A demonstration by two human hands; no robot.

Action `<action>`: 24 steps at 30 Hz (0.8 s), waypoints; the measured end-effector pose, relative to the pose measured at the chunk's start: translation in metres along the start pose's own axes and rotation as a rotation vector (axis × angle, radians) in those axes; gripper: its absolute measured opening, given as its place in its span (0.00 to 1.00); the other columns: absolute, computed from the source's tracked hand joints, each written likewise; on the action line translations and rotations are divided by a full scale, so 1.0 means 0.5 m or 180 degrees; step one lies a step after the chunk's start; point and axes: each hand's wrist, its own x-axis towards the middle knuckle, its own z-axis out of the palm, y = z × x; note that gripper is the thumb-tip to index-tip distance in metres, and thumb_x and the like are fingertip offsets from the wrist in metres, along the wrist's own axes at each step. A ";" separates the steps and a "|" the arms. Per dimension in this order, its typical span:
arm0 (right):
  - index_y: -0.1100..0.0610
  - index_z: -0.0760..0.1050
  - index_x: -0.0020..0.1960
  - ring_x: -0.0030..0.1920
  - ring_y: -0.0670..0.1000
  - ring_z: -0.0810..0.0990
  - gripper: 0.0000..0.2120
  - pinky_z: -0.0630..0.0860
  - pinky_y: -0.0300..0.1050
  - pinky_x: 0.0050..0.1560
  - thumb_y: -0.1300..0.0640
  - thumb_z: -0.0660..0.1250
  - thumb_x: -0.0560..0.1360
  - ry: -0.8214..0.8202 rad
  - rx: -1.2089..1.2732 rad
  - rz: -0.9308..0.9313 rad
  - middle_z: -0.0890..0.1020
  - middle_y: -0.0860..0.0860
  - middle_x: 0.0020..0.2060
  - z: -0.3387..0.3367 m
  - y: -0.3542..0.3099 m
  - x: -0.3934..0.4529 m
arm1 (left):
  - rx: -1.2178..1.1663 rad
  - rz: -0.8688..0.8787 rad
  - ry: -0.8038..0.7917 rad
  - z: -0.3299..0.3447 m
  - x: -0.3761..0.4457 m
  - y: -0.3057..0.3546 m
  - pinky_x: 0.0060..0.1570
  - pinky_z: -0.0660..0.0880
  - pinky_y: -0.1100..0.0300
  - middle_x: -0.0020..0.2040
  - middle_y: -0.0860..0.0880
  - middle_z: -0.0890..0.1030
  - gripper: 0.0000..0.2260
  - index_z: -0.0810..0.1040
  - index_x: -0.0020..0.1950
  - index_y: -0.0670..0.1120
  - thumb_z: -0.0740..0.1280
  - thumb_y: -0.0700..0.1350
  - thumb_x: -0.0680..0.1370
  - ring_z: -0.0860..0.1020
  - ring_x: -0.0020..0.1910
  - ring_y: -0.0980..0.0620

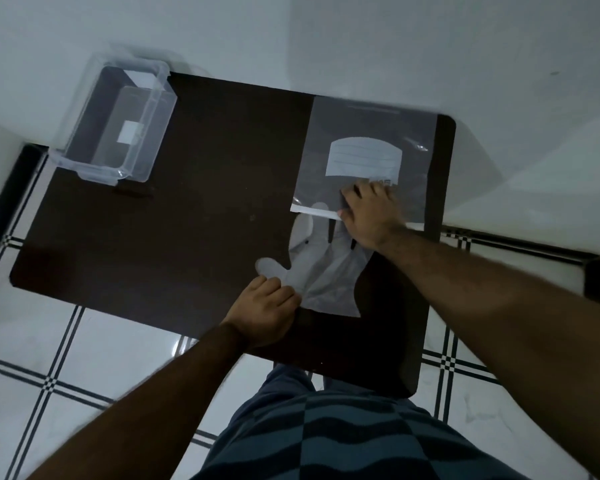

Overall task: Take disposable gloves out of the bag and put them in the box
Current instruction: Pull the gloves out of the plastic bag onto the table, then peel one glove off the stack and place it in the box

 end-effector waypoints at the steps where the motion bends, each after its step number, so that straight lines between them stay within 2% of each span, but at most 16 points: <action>1: 0.51 0.71 0.71 0.68 0.61 0.74 0.23 0.71 0.65 0.70 0.40 0.61 0.81 0.0001 -0.0052 0.0024 0.75 0.56 0.68 0.001 -0.001 0.001 | 0.0004 -0.0003 0.0007 -0.007 -0.012 0.006 0.40 0.72 0.50 0.44 0.44 0.83 0.07 0.85 0.48 0.42 0.69 0.43 0.81 0.76 0.38 0.43; 5: 0.53 0.72 0.71 0.69 0.63 0.74 0.23 0.69 0.68 0.72 0.41 0.62 0.82 0.0084 -0.0124 0.0139 0.76 0.57 0.68 0.007 -0.002 -0.004 | 0.0001 -0.0071 0.0010 -0.027 -0.058 0.023 0.40 0.72 0.51 0.45 0.44 0.84 0.06 0.85 0.48 0.42 0.70 0.43 0.80 0.77 0.38 0.44; 10: 0.53 0.72 0.71 0.70 0.61 0.74 0.25 0.69 0.65 0.74 0.38 0.62 0.82 0.0220 0.0072 0.0217 0.75 0.57 0.69 0.024 -0.038 -0.049 | -0.0052 -0.0184 -0.0116 -0.028 -0.113 0.030 0.41 0.72 0.51 0.45 0.45 0.84 0.04 0.84 0.49 0.43 0.72 0.43 0.78 0.77 0.38 0.43; 14: 0.53 0.70 0.76 0.76 0.60 0.70 0.26 0.62 0.67 0.79 0.40 0.61 0.83 0.0199 0.0204 0.0057 0.73 0.57 0.74 0.051 -0.091 -0.124 | -0.0050 -0.0165 -0.0269 -0.016 -0.147 0.010 0.42 0.73 0.51 0.45 0.45 0.84 0.05 0.85 0.49 0.44 0.73 0.45 0.78 0.78 0.40 0.43; 19: 0.52 0.69 0.77 0.78 0.58 0.67 0.25 0.54 0.64 0.82 0.40 0.57 0.85 0.0067 0.0350 -0.0103 0.71 0.55 0.77 0.091 -0.167 -0.220 | -0.0190 0.0087 -0.0197 -0.010 -0.179 -0.021 0.45 0.72 0.51 0.50 0.46 0.85 0.12 0.86 0.57 0.44 0.73 0.49 0.77 0.79 0.43 0.44; 24: 0.55 0.77 0.69 0.68 0.59 0.76 0.21 0.66 0.62 0.75 0.43 0.59 0.85 0.0414 0.0444 -0.0331 0.79 0.57 0.67 0.138 -0.251 -0.315 | -0.0175 0.0273 -0.0454 -0.024 -0.236 -0.054 0.49 0.72 0.50 0.57 0.47 0.86 0.22 0.85 0.64 0.45 0.72 0.58 0.77 0.80 0.51 0.43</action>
